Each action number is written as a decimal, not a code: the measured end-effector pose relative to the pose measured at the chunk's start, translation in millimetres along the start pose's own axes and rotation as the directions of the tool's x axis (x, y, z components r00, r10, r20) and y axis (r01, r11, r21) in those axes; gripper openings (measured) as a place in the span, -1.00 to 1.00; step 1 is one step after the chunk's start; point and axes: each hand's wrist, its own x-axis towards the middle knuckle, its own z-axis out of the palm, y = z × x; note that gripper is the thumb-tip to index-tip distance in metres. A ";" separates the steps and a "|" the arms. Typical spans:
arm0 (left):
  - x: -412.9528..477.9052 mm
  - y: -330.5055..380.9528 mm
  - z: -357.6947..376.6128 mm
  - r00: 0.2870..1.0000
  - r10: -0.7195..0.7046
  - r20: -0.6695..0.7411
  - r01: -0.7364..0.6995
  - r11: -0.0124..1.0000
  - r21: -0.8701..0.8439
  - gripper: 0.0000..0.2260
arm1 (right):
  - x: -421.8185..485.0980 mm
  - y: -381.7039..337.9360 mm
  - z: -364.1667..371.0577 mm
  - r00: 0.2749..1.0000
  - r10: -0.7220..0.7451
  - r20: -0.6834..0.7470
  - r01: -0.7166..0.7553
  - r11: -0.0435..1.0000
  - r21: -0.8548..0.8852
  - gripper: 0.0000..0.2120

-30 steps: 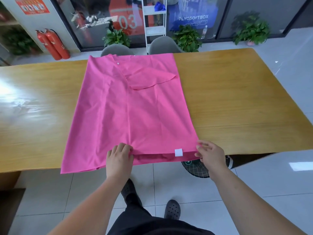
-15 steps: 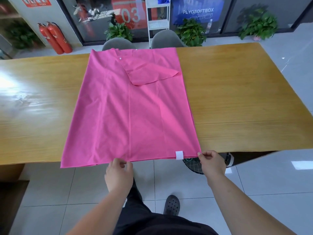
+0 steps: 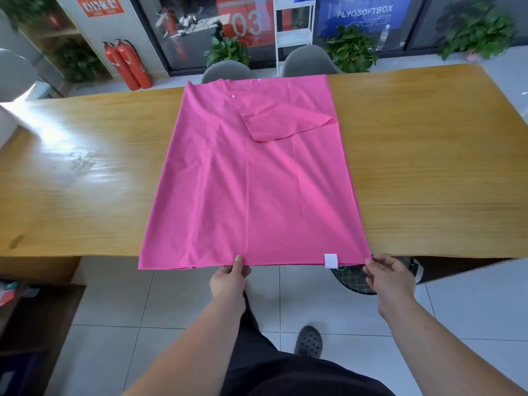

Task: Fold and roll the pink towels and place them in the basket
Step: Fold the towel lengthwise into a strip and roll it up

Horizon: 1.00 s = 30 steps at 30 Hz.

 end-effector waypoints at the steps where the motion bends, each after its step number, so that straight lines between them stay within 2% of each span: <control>1: 2.7 -2.9 -3.6 1.000 0.000 0.006 0.000 1.000 0.013 -0.77 | -2.1 1.8 0.4 1.000 0.010 0.001 -0.010 1.000 0.005 -0.83; 6: 5.7 -6.9 -4.9 0.999 -0.023 0.046 0.024 1.000 -0.020 -0.79 | -4.8 4.2 0.4 0.998 0.061 0.010 -0.061 0.998 0.010 -0.76; 9: 4.8 -9.7 -4.0 0.999 -0.014 0.043 0.015 0.999 -0.028 -0.83 | -4.8 2.7 0.4 0.990 0.130 0.058 -0.130 0.991 0.002 -0.82; 16: 3.8 -10.4 -6.1 0.998 -0.006 0.070 0.011 0.998 -0.068 -0.87 | -11.4 -9.3 4.4 0.988 0.132 0.079 -0.132 0.991 0.000 -0.80; 18: 5.2 -10.2 -7.8 0.996 -0.020 0.085 0.028 0.995 -0.094 -0.89 | -24.9 -28.2 18.7 0.993 0.024 0.119 -0.026 1.000 0.015 -0.81; 19: 6.0 -10.0 -8.7 0.996 -0.025 0.087 0.034 0.994 -0.107 -0.88 | -33.5 -40.1 27.0 0.984 -0.096 0.149 0.091 0.995 0.039 -0.83; 21: 7.3 -10.0 -10.9 0.996 -0.025 0.080 0.036 0.991 -0.130 -0.86 | -51.6 -61.6 36.6 0.905 -0.373 0.202 0.369 0.927 0.058 -0.87; 22: 7.3 -9.2 -11.5 0.997 -0.022 0.077 0.033 0.989 -0.141 -0.85 | -53.5 -64.5 36.8 0.871 -0.451 0.195 0.453 0.891 0.037 -0.88; 23: 6.7 -7.8 -11.7 0.997 -0.018 0.077 0.029 0.989 -0.143 -0.85 | -49.5 -61.8 34.5 0.877 -0.456 0.154 0.461 0.887 0.001 -0.88; 24: 6.1 -7.1 -11.8 0.997 -0.016 0.080 0.026 0.991 -0.132 -0.84 | -41.7 -54.6 29.0 0.913 -0.397 0.090 0.401 0.915 -0.033 -0.87; 26: 5.2 -8.0 -11.1 0.996 -0.019 0.087 0.027 0.996 -0.088 -0.83 | -22.8 -29.6 14.1 0.990 -0.136 -0.035 0.135 0.990 -0.037 -0.84; 27: 4.3 -9.2 -10.6 0.996 -0.026 0.089 0.033 0.997 -0.072 -0.84 | -18.3 -16.9 7.4 0.999 -0.020 -0.049 0.019 1.000 -0.022 -0.85; 28: 2.4 -9.8 -10.1 0.995 -0.034 0.091 0.039 0.997 -0.061 -0.85 | -15.7 -6.9 2.7 0.998 0.044 -0.049 -0.045 0.999 -0.016 -0.85; 30: -0.5 -11.0 -10.8 0.995 -0.045 0.087 0.048 0.998 -0.043 -0.84 | -14.2 5.0 -0.5 0.996 0.079 -0.047 -0.079 0.997 0.004 -0.87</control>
